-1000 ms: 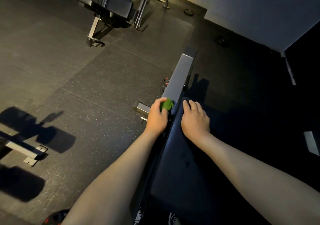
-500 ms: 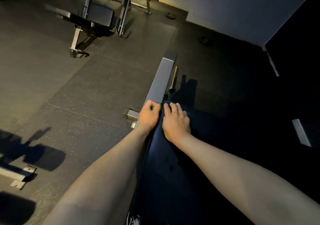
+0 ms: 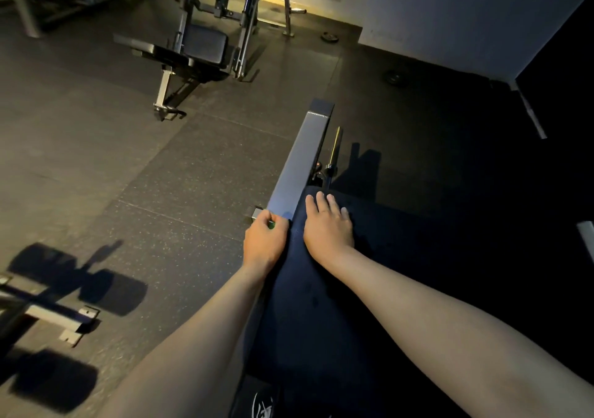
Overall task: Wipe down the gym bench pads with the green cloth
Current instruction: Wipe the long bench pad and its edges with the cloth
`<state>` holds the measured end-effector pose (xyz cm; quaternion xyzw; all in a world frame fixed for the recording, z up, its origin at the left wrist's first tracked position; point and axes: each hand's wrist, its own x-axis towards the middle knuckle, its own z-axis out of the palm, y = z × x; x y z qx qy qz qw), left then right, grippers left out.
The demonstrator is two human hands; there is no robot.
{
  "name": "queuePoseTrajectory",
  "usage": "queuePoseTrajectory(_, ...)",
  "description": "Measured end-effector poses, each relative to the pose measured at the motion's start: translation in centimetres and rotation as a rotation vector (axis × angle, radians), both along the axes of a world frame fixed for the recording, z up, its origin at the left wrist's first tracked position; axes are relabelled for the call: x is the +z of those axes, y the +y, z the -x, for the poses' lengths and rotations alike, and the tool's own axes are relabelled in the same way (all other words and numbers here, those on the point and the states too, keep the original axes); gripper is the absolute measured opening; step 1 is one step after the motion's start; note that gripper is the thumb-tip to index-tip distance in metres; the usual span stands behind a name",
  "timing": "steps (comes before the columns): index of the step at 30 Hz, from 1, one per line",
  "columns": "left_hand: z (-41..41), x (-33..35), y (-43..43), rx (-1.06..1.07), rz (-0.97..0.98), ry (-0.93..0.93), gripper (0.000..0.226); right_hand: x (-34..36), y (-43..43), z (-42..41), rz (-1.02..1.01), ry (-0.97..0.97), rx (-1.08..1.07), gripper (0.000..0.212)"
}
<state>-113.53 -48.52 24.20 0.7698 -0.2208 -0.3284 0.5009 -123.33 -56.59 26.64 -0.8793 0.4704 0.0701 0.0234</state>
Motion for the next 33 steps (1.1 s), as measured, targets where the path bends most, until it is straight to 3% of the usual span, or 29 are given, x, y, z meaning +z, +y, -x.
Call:
queuePoseTrajectory(3,-1.3,-0.3,-2.6,0.009,0.096,0.012,0.005,0.0,-0.4,-0.2,0.0,-0.012,0.009,0.052)
queuePoseTrajectory(8,-2.1,-0.4,-8.3,-0.122,0.191,0.087,0.03,-0.7,-0.6,-0.5,0.016,-0.036,-0.011,0.051)
queuePoseTrajectory(13,-1.9,-1.9,-9.7,-0.113,0.174,0.107,0.021,-1.0,-1.2,-0.9,0.015,-0.031,-0.013,0.05)
queuePoseTrajectory(19,-1.3,-1.2,-7.9,-0.043,0.176,0.181,0.011,-0.9,-1.3,-0.8,0.005,-0.024,-0.022,0.05)
queuePoseTrajectory(29,0.2,-1.2,0.8,-0.013,0.148,0.188,0.023,0.4,-0.3,0.3,-0.01,-0.024,0.034,0.052)
queuePoseTrajectory(33,0.6,-1.7,3.3,-0.02,0.124,0.133,0.017,0.6,1.8,1.4,0.041,-0.023,0.039,0.052)
